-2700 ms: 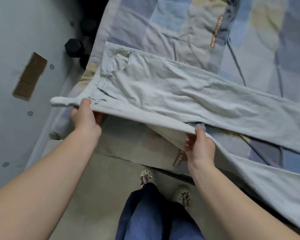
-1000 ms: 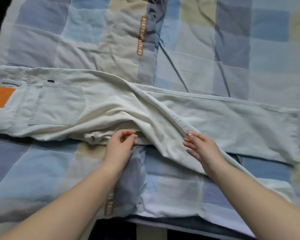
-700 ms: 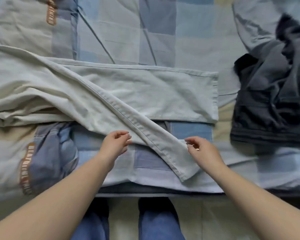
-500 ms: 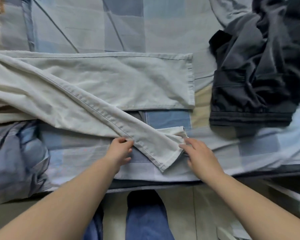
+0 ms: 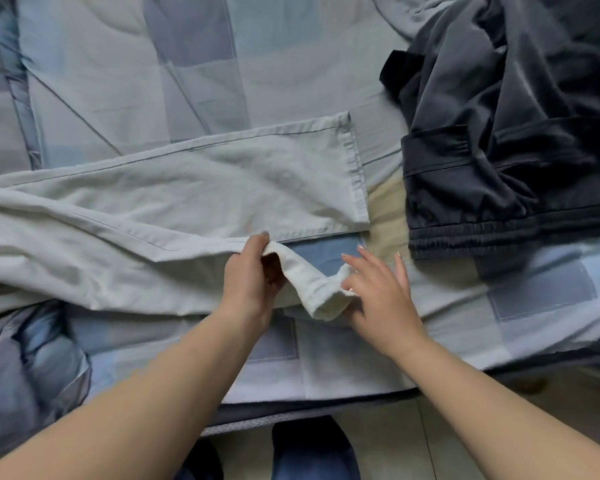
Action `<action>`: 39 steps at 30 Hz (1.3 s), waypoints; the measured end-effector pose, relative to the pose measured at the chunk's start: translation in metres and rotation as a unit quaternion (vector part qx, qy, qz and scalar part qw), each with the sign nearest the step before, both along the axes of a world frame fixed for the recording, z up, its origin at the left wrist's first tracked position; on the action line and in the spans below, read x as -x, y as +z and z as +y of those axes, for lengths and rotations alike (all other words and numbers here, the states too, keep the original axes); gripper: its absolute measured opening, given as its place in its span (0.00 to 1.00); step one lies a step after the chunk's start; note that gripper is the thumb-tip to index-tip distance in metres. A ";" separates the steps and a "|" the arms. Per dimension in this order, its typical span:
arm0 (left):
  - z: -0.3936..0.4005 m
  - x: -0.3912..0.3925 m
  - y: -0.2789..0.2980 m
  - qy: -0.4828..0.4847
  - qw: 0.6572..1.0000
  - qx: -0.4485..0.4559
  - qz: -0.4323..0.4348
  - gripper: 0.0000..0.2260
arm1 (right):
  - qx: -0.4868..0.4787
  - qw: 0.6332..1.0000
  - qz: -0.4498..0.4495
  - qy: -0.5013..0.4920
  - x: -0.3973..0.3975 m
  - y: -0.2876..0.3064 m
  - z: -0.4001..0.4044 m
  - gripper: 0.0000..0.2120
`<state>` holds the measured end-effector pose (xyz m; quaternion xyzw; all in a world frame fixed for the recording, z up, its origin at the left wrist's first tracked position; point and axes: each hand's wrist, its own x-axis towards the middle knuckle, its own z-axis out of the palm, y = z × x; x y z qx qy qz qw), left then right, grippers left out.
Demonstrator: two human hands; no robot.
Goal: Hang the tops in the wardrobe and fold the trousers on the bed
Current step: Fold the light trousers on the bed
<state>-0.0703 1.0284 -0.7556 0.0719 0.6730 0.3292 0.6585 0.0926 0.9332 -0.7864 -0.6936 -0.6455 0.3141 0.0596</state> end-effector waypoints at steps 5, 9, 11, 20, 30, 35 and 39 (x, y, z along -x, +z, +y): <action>0.076 -0.031 0.021 0.031 0.996 -0.045 0.077 0.11 | -0.053 0.955 0.213 -0.201 -0.002 0.024 0.051 0.02; 0.135 -0.050 0.028 -0.007 0.988 -0.089 0.127 0.09 | -0.093 0.931 0.229 -0.270 -0.013 0.026 0.101 0.02; 0.161 -0.062 0.028 -0.024 0.987 -0.107 0.120 0.10 | -0.081 0.918 0.245 -0.302 -0.020 0.023 0.125 0.02; 0.177 -0.078 -0.013 -0.189 0.977 -0.060 0.085 0.10 | 0.092 0.932 0.148 -0.319 -0.065 -0.023 0.166 0.10; 0.036 0.020 -0.072 -0.089 0.978 0.171 0.080 0.13 | 0.208 0.743 0.392 -0.500 -0.048 -0.047 0.125 0.11; 0.037 0.022 -0.074 0.101 0.982 0.124 0.099 0.11 | 0.253 0.681 0.447 -0.522 -0.043 -0.048 0.121 0.09; 0.043 0.020 -0.066 0.233 0.948 0.075 0.204 0.14 | 0.152 0.691 0.411 -0.575 -0.059 -0.045 0.125 0.03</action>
